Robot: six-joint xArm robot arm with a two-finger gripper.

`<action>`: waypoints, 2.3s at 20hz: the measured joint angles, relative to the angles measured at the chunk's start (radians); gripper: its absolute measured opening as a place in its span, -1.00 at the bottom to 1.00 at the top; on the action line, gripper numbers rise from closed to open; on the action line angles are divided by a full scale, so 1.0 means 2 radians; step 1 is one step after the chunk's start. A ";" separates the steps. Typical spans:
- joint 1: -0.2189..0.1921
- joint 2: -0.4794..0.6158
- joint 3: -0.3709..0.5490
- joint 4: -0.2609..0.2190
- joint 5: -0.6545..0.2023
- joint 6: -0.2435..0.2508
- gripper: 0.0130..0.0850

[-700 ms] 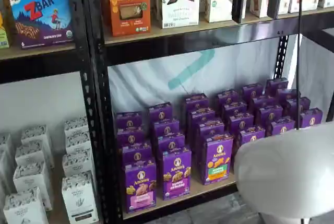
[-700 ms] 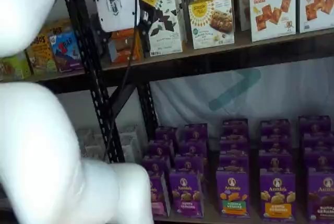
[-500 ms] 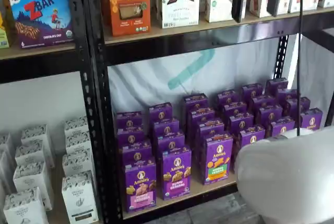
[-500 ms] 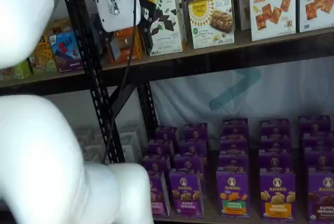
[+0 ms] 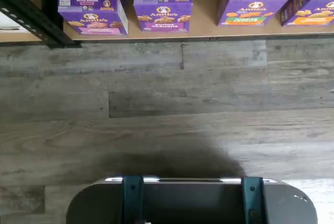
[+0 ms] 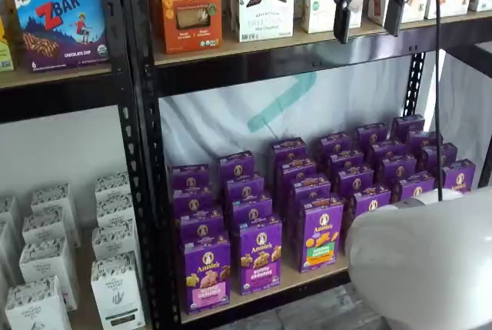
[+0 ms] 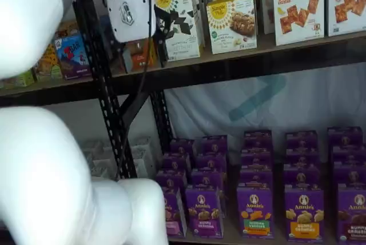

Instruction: Pick up the purple box with a pink patch in the middle, on the bottom shelf, the first box from the left

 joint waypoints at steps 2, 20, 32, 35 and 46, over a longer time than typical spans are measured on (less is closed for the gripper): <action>0.002 -0.002 0.012 0.000 -0.010 0.002 1.00; -0.006 -0.019 0.159 0.007 -0.110 -0.006 1.00; 0.028 -0.003 0.296 -0.002 -0.238 0.026 1.00; 0.031 0.022 0.320 0.006 -0.277 0.028 1.00; 0.050 0.178 0.363 0.024 -0.487 0.030 1.00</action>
